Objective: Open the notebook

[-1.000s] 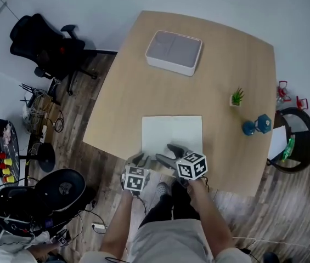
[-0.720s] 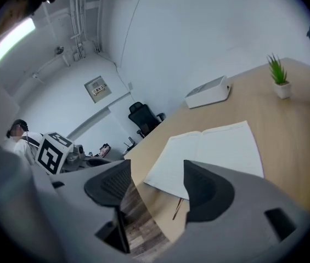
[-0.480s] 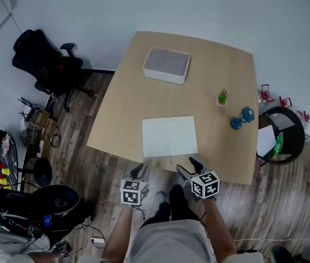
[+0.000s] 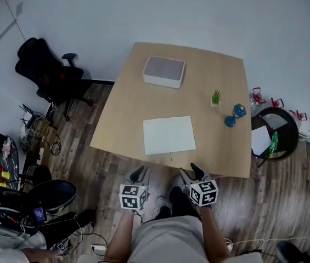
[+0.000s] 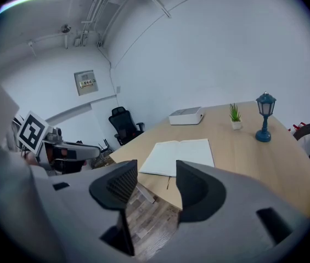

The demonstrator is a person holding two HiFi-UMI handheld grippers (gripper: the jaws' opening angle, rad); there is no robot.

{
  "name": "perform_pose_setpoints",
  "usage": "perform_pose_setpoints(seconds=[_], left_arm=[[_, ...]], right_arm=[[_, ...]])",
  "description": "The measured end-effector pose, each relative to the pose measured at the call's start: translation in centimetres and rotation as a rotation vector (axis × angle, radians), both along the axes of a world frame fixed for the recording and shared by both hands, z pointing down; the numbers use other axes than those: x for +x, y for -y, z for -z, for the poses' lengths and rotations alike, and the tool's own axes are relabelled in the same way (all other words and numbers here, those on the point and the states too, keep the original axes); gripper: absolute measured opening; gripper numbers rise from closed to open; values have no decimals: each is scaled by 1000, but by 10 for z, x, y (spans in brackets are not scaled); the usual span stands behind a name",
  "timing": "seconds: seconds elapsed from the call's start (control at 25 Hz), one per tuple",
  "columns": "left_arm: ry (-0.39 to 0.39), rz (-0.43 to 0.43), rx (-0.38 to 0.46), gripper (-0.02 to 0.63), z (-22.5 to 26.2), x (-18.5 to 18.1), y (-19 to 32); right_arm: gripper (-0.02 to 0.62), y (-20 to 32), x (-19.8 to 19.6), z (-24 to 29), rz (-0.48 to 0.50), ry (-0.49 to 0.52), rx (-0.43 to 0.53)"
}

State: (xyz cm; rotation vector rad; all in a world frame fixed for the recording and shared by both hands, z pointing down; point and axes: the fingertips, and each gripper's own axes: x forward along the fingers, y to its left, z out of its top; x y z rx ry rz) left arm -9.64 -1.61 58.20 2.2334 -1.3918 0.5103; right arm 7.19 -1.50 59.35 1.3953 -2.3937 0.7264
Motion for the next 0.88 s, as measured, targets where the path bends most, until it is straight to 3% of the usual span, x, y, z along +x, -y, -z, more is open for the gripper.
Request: perform_pose_setpoints(seconds=[0.36, 0.88], left_arm=[[-19, 26, 50, 14, 15, 5, -25], [-55, -7, 97, 5, 28, 13, -35]], right_arm=[[140, -32, -14, 12, -4, 7, 42], [8, -42, -20, 19, -35, -30, 81]])
